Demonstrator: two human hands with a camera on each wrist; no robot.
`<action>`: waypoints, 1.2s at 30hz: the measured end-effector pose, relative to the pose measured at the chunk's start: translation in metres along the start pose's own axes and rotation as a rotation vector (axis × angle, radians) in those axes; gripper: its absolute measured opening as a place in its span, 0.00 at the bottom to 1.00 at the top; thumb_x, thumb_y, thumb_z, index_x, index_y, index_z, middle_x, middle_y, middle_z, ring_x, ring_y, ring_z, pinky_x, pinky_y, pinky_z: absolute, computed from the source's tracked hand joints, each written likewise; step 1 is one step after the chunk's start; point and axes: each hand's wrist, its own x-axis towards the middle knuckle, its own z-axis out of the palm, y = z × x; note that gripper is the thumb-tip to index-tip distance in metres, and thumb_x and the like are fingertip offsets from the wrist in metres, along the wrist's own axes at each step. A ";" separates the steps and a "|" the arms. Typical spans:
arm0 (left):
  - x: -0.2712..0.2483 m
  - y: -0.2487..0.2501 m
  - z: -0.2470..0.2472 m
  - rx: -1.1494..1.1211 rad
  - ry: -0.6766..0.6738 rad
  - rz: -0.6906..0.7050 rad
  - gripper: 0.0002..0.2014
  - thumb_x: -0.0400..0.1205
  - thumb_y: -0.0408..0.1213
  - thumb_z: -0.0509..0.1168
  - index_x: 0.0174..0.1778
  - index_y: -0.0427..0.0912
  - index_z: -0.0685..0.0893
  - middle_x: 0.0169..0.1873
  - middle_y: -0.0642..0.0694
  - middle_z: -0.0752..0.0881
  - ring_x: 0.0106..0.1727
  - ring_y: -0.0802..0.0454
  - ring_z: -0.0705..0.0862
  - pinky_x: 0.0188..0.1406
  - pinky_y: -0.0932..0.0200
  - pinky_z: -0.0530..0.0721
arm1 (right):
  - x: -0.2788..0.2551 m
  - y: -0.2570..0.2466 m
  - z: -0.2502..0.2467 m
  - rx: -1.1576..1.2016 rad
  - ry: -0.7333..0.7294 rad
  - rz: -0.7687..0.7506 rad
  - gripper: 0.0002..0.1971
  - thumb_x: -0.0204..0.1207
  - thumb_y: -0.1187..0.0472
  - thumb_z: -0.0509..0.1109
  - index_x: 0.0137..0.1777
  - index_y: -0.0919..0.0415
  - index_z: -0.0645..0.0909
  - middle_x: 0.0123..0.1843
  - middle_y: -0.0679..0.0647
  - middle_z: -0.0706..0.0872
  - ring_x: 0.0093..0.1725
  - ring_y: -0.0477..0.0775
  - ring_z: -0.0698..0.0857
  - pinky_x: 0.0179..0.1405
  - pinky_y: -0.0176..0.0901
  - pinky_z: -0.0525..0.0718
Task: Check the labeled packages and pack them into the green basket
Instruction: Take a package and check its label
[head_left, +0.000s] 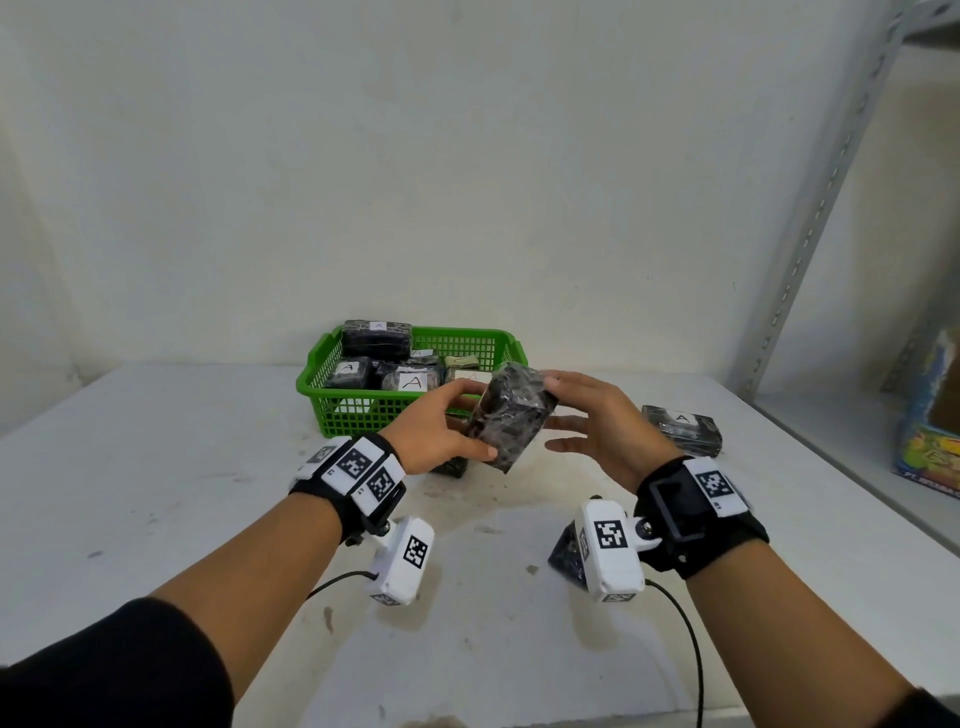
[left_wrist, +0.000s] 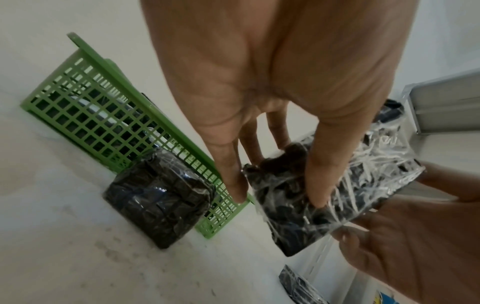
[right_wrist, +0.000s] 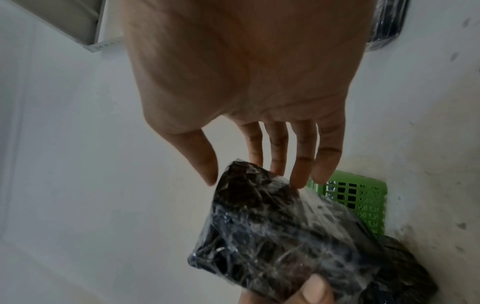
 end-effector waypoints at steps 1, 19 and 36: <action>0.001 0.001 0.001 0.001 0.005 0.002 0.34 0.67 0.31 0.82 0.66 0.55 0.76 0.58 0.51 0.84 0.56 0.49 0.88 0.63 0.44 0.85 | 0.000 0.001 0.002 -0.019 -0.014 0.025 0.18 0.83 0.48 0.73 0.66 0.58 0.86 0.63 0.58 0.88 0.55 0.60 0.90 0.57 0.54 0.86; -0.007 0.019 0.013 -0.478 -0.049 -0.145 0.18 0.74 0.50 0.68 0.56 0.44 0.85 0.48 0.45 0.89 0.52 0.47 0.86 0.65 0.42 0.82 | -0.003 0.002 0.014 -0.093 -0.104 0.084 0.25 0.77 0.39 0.74 0.65 0.55 0.90 0.62 0.53 0.93 0.61 0.58 0.89 0.70 0.54 0.82; -0.006 0.016 0.012 -0.450 -0.131 -0.076 0.20 0.72 0.51 0.71 0.55 0.41 0.89 0.50 0.45 0.91 0.53 0.49 0.88 0.58 0.52 0.85 | -0.001 0.007 0.010 -0.033 -0.143 0.060 0.15 0.81 0.54 0.76 0.64 0.60 0.89 0.54 0.53 0.93 0.52 0.53 0.87 0.65 0.50 0.81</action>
